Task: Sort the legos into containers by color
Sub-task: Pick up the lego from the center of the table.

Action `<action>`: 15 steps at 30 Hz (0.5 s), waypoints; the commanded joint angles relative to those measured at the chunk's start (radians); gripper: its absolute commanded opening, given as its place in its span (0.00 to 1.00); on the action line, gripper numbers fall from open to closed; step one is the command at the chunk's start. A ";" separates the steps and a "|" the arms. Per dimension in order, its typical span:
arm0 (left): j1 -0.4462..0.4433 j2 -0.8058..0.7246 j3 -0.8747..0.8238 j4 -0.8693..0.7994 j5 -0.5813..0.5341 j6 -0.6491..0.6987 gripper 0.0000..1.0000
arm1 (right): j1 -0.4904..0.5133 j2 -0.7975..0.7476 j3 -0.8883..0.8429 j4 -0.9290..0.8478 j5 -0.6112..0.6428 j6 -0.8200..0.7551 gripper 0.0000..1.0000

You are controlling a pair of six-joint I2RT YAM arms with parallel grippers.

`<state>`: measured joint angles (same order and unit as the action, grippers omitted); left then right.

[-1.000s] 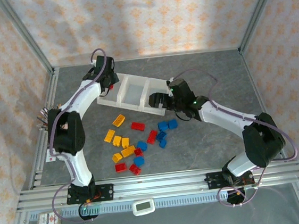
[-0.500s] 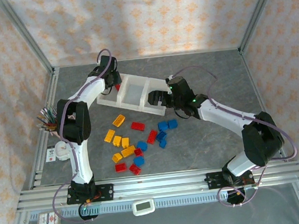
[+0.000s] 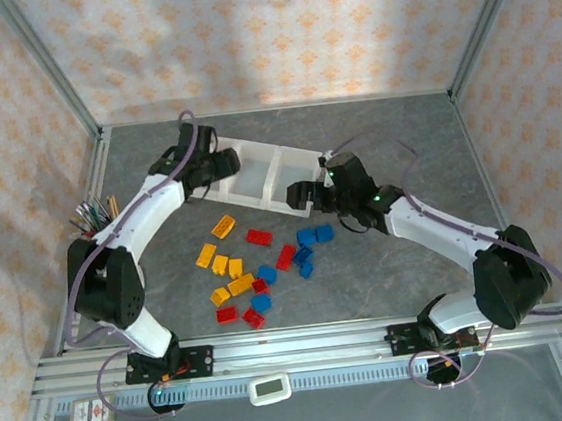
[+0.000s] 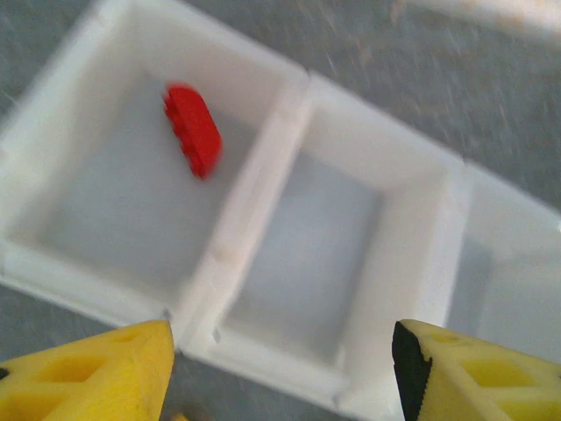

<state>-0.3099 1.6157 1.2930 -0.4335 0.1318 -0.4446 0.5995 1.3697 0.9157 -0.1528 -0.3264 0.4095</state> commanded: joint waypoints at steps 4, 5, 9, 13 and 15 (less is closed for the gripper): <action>-0.133 -0.119 -0.177 0.019 0.005 -0.093 0.79 | 0.003 -0.064 -0.137 0.070 -0.052 -0.019 1.00; -0.153 -0.134 -0.210 0.037 0.013 -0.111 0.81 | 0.003 -0.064 -0.155 0.088 -0.076 -0.019 1.00; -0.211 -0.152 -0.291 0.087 0.002 -0.135 0.90 | 0.003 -0.071 -0.204 0.127 -0.075 0.003 1.00; -0.235 -0.112 -0.322 0.103 -0.019 -0.136 0.94 | 0.002 -0.085 -0.245 0.160 -0.061 0.019 1.00; -0.238 -0.083 -0.328 0.110 -0.023 -0.123 0.97 | 0.002 -0.075 -0.236 0.149 -0.058 0.022 1.00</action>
<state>-0.5419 1.4971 0.9806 -0.3679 0.1417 -0.5602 0.5995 1.3117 0.6769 -0.0532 -0.3870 0.4187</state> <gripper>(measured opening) 0.959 0.996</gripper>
